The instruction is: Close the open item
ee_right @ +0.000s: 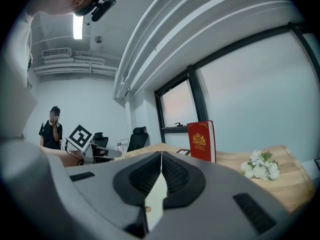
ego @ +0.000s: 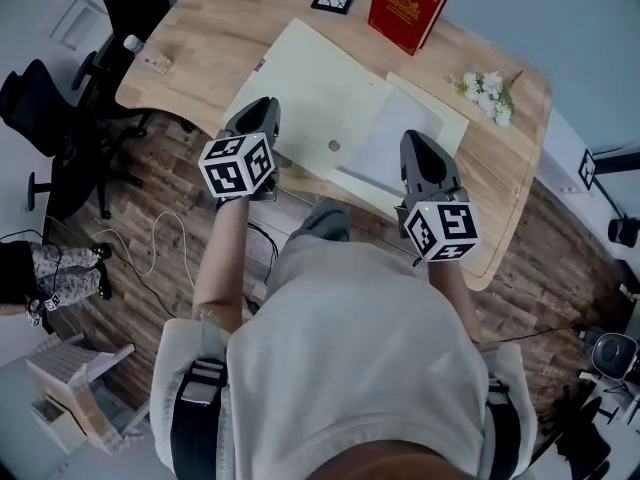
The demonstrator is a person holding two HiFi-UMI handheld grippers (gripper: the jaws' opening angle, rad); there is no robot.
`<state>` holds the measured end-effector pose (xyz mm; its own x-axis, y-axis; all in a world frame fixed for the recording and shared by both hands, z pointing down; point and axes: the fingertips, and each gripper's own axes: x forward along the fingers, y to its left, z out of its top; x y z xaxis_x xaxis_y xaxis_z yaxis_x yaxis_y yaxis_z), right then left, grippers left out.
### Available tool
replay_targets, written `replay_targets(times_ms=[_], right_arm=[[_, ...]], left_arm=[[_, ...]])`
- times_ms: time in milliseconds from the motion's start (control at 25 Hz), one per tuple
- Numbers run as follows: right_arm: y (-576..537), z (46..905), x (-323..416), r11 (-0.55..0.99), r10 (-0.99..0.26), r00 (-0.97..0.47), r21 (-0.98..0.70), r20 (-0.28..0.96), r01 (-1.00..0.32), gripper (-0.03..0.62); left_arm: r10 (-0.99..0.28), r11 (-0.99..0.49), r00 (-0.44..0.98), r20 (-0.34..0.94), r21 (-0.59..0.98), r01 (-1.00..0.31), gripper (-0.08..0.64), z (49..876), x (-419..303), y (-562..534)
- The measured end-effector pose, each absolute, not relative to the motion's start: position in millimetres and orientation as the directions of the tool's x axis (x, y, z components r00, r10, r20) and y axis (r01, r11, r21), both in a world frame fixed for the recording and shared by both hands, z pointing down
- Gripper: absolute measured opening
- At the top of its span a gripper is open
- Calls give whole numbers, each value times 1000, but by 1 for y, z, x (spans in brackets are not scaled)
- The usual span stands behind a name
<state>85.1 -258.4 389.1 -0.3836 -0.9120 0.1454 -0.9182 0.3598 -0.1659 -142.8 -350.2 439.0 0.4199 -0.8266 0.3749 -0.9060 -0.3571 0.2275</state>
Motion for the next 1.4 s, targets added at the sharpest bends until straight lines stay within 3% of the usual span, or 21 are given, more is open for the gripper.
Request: replay_targets(times_ms=[120, 200, 240, 640, 1000, 1280, 1400], right_arm=[[-265, 392, 87, 356, -912, -381, -167, 149, -919, 20], [-269, 393, 87, 355, -912, -381, -169, 152, -919, 20], [-270, 394, 87, 355, -912, -381, -171, 154, -919, 20], [-285, 402, 91, 343, -912, -372, -176, 173, -923, 20], [-293, 409, 96, 322, -914, -353, -175, 200, -931, 20], [-298, 414, 97, 301, -917, -335, -177, 216, -937, 20], [-299, 416, 100, 293, -918, -328, -175, 223, -940, 20]], left_arm=[[-814, -354, 410, 411, 209, -912, 31, 446, -147, -364], [-793, -368, 420, 442, 201, -908, 140, 452, -149, -373], [-783, -375, 424, 455, 198, -906, 158, 455, -150, -377], [-686, -467, 478, 548, 172, -868, 223, 477, -163, -425], [-581, -511, 464, 669, 144, -847, 225, 501, -188, -473], [-457, -565, 523, 720, 219, -795, 224, 513, -183, -494], [-412, -574, 510, 755, 220, -789, 184, 521, -183, -499]])
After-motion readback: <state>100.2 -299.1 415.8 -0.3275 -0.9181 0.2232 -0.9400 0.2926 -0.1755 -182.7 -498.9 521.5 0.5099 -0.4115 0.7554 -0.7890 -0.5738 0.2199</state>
